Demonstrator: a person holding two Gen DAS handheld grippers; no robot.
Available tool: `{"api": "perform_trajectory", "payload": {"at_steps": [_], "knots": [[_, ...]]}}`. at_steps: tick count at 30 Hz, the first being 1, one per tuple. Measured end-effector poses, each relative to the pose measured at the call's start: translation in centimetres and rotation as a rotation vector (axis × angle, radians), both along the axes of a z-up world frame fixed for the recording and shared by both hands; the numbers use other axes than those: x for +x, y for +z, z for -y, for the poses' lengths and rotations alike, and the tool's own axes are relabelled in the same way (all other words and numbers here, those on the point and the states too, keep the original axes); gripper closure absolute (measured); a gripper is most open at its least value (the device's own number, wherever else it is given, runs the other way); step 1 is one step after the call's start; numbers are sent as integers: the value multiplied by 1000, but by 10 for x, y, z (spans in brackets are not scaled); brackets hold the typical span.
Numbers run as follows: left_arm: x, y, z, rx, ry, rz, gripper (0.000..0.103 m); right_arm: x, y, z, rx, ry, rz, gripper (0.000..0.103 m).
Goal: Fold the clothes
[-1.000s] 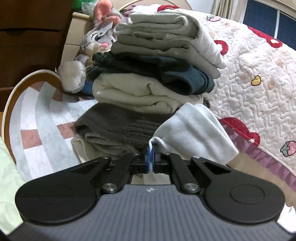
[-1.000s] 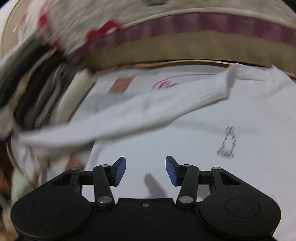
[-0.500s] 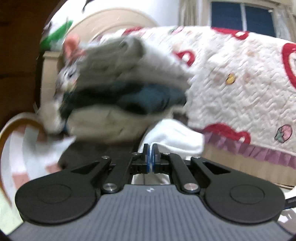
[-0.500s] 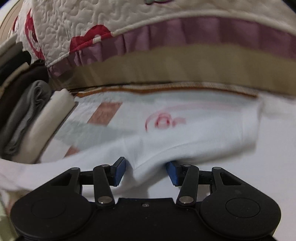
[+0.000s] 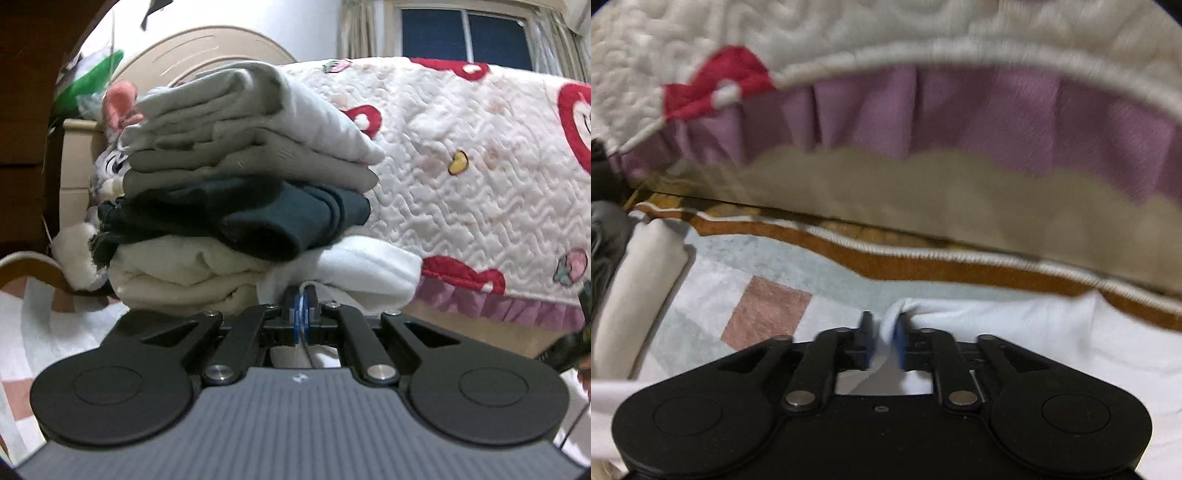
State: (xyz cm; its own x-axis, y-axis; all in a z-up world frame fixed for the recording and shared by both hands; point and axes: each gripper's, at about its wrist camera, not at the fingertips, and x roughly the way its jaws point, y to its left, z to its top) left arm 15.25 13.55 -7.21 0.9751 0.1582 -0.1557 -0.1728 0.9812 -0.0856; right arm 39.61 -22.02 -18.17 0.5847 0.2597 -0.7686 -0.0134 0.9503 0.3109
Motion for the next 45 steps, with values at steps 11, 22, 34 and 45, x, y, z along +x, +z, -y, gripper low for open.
{"api": "perform_trajectory", "payload": {"at_steps": [11, 22, 34, 45], "knots": [[-1, 0, -3, -8, -46, -30, 101, -110, 49, -9, 145, 70, 189, 59], [-3, 18, 32, 30, -139, -35, 101, -248, 31, 22, -46, 185, 70, 58], [-8, -25, 144, -334, -748, -444, 98, -288, 14, 59, -124, 27, -8, 59], [2, -48, 66, -157, -533, -549, 86, -266, 27, 44, 113, 41, 10, 50]]}}
